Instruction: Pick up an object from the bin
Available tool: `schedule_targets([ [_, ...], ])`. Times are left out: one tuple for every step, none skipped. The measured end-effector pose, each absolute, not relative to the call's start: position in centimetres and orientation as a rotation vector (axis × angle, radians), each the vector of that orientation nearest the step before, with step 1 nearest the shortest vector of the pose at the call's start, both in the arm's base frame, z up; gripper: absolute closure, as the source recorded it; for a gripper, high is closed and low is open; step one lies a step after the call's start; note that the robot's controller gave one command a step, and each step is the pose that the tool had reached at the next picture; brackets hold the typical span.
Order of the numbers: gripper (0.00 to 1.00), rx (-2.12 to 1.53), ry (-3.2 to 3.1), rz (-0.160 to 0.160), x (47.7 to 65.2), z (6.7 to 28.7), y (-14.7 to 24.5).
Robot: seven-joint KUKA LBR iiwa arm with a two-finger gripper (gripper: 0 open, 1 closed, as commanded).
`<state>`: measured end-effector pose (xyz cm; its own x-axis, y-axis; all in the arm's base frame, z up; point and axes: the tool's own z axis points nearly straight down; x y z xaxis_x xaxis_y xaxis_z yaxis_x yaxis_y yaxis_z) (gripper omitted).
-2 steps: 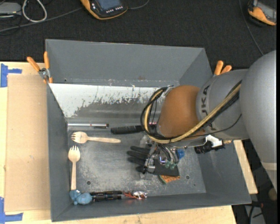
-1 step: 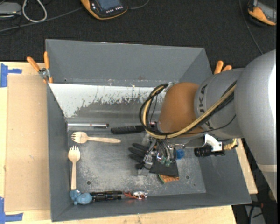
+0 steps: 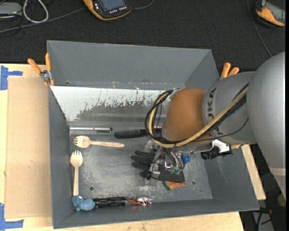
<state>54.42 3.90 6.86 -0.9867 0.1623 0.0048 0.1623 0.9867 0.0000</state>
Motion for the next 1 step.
schedule_targets([
  [1.00,-0.519,-3.095,-0.001,55.23,6.88,3.80],
])
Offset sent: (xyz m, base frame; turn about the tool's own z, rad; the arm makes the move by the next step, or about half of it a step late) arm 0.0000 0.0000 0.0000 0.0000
